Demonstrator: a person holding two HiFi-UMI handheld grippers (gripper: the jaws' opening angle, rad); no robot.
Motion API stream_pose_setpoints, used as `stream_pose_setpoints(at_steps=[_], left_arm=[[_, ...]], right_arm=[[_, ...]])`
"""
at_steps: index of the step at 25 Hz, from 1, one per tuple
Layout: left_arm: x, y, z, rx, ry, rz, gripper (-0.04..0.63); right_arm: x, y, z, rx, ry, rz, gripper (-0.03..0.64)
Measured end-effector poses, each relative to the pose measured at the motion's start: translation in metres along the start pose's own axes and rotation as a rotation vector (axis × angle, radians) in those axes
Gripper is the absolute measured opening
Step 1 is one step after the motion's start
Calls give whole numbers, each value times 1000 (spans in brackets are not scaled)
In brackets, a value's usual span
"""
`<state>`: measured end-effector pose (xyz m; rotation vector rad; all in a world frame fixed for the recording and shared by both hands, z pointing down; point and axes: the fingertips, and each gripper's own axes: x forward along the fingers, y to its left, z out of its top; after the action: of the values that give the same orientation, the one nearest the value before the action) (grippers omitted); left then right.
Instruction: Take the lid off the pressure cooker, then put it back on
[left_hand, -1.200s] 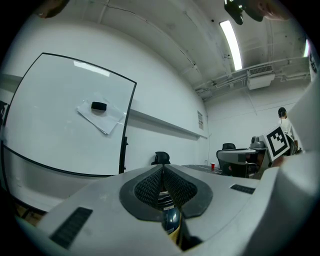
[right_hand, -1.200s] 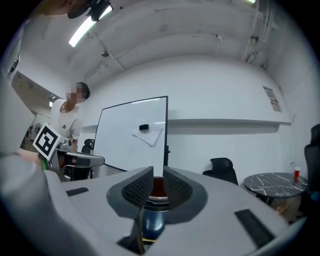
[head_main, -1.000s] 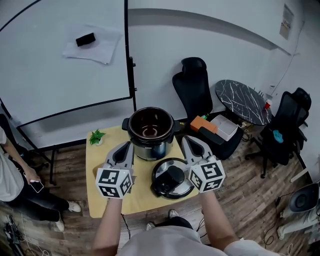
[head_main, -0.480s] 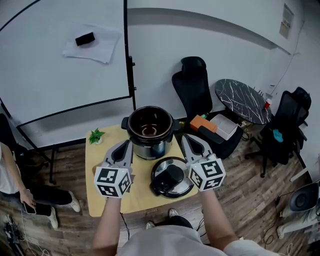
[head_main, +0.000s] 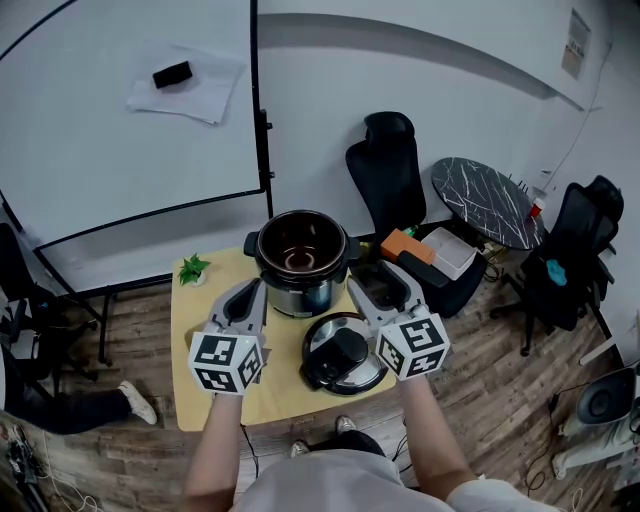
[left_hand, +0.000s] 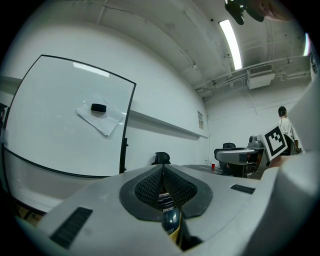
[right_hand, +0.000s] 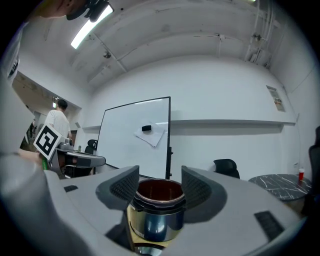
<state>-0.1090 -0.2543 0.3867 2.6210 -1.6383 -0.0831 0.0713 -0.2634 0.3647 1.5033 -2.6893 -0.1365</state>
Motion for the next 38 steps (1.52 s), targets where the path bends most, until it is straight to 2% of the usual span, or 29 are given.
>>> stream_pose_setpoints(at_steps=[3, 6, 11, 16, 22, 30, 38], left_arm=[[-1, 1, 1, 0, -2, 0, 17], [-2, -1, 1, 1, -2, 0, 17], [-4, -1, -1, 3, 1, 0, 17], [-6, -1, -5, 5, 4, 2, 17], [-8, 0, -11, 4, 5, 3, 17], [-11, -3, -19, -2, 24, -3, 17], [-11, -3, -26, -7, 37, -5, 17]], right_arm=[[2, 2, 0, -4, 6, 3, 322], [1, 2, -1, -11, 11, -2, 356], [2, 4, -13, -25, 51, 2, 360], [7, 6, -44, -38, 131, 11, 364], [12, 9, -103, -30, 256, 26, 362], [7, 18, -194, 33, 448, 42, 357], [2, 34, -249, 59, 586, 84, 359]])
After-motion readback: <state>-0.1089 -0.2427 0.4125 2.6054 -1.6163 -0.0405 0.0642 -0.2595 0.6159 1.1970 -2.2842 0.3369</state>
